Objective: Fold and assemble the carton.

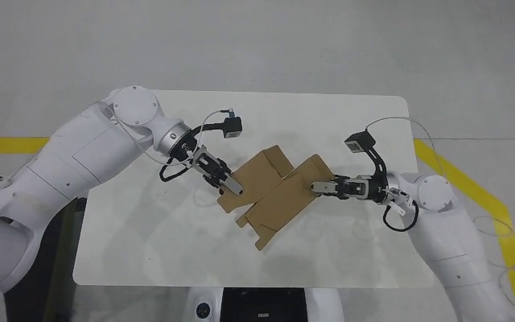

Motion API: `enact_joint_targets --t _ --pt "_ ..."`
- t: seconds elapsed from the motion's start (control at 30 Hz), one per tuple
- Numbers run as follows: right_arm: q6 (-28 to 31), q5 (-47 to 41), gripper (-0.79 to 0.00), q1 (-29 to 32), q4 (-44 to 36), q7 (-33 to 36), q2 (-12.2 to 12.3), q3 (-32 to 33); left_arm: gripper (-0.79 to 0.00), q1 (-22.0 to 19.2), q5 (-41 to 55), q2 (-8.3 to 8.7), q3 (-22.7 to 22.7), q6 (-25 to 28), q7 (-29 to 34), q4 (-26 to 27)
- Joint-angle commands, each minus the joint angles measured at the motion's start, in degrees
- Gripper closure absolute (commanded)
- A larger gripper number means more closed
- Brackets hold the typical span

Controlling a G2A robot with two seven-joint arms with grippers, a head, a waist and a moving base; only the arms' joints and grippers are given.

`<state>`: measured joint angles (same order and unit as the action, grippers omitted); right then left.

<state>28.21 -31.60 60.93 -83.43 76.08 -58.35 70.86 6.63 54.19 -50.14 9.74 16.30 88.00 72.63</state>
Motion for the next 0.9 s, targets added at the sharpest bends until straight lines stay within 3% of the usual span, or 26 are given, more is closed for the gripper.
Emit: enact_joint_targets --t 0.0,0.27,0.3,0.33,0.37,0.53,0.67,0.87 --pt "0.1 -0.1 0.000 -0.3 0.1 -0.1 0.1 -0.4 0.000 0.0 -0.1 0.00 0.0 0.0 0.0 0.0" --pt "0.2 -1.2 0.000 -0.9 1.0 -0.2 0.6 -2.2 0.000 -0.2 -1.2 -0.04 0.0 0.0 0.0 0.1" --pt "0.3 -1.5 0.000 -1.0 1.2 -0.3 0.7 -2.3 -0.203 -0.2 -1.4 -0.04 0.0 0.0 0.0 0.1" --pt "0.4 -1.8 0.000 -1.0 1.3 -0.4 0.7 -2.4 -0.727 -0.4 -1.7 -0.03 0.0 0.0 0.0 0.0" --pt "0.5 -2.1 0.000 -1.0 1.7 -0.5 0.8 -2.4 -0.785 -0.6 -1.6 0.02 0.2 0.0 0.0 -0.5" --pt "1.9 -4.0 0.000 -1.3 3.5 -1.9 0.8 -2.0 -0.785 -0.3 -1.4 0.25 4.3 1.3 -1.3 -3.1" --pt "2.7 -4.2 0.000 -1.6 5.1 -6.2 0.6 -1.1 -0.785 1.1 -4.2 0.68 8.0 7.1 -7.1 -4.8" --pt "-0.2 -2.0 0.000 -0.5 2.7 -17.9 0.4 0.3 -0.785 4.4 -7.6 1.51 12.2 16.1 -16.1 -5.2"
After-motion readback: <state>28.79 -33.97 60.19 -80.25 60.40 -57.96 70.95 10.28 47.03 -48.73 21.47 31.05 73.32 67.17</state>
